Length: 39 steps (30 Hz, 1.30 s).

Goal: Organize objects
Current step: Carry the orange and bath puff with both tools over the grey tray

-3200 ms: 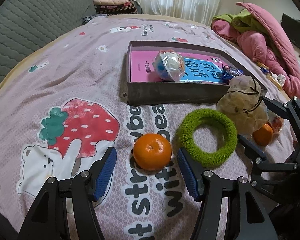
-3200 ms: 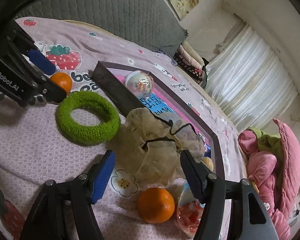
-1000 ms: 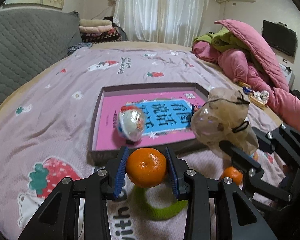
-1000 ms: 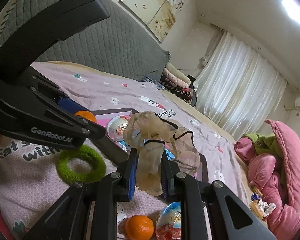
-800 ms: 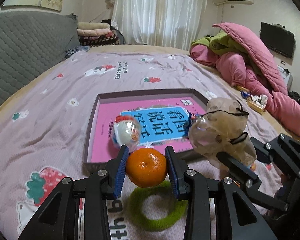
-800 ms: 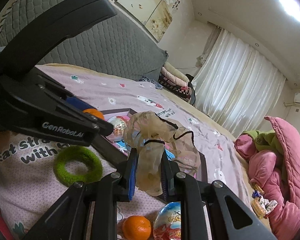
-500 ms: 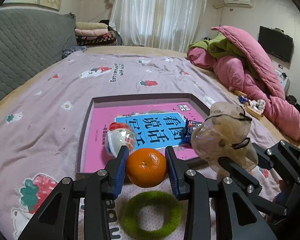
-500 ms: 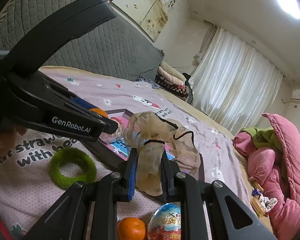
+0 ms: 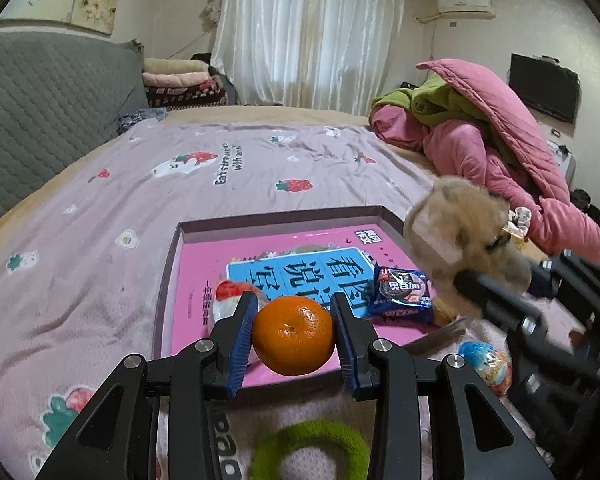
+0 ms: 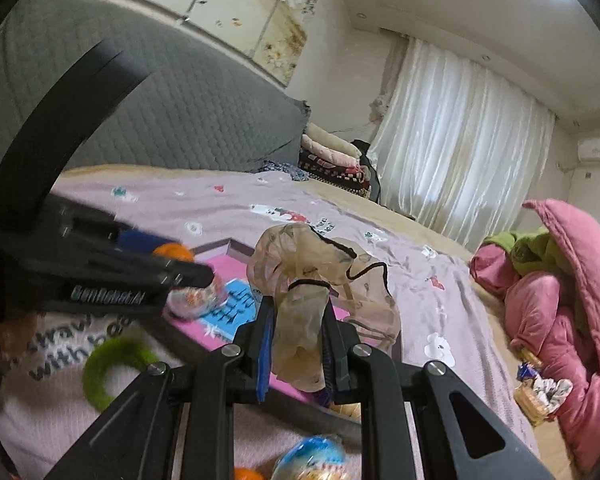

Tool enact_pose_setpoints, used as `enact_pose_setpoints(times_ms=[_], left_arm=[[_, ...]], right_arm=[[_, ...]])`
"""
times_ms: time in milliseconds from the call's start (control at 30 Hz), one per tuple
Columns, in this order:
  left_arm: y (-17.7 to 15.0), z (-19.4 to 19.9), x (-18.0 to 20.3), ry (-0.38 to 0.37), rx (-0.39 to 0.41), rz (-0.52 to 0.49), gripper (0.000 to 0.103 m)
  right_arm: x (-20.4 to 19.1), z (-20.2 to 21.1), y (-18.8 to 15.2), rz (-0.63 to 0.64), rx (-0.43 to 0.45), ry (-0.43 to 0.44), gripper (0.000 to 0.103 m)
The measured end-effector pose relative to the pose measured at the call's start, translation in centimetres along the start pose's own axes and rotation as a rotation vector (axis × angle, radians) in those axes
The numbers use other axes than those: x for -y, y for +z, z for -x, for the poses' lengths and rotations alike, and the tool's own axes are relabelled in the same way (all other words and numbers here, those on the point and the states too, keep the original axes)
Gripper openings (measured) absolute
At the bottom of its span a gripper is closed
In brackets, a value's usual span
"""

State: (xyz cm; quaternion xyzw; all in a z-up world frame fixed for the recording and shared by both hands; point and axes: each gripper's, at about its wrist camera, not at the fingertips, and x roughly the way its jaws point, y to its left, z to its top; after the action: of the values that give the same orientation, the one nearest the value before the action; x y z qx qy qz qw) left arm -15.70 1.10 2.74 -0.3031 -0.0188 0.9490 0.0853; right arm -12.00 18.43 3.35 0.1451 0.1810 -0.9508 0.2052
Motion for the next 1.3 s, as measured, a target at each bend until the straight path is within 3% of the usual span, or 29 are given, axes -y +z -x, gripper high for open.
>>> enact_pose_setpoints(times_ms=[300, 667, 1300], left_arm=[[1.7, -1.1, 0.6, 0.003, 0.031, -0.04, 0.039], [2.2, -3.6, 0.8, 0.013, 0.011, -0.049, 0.039], [0.7, -6.9, 1.8, 0.0, -0.087, -0.096, 0.039]], right_arm=[[2.0, -1.6, 1.3, -0.052, 0.006, 0.025, 0.021], [3.2, -4.9, 2.2, -0.076, -0.029, 0.08, 0.021], [3.6, -7.1, 0.8, -0.096, -0.144, 0.129, 0.021]])
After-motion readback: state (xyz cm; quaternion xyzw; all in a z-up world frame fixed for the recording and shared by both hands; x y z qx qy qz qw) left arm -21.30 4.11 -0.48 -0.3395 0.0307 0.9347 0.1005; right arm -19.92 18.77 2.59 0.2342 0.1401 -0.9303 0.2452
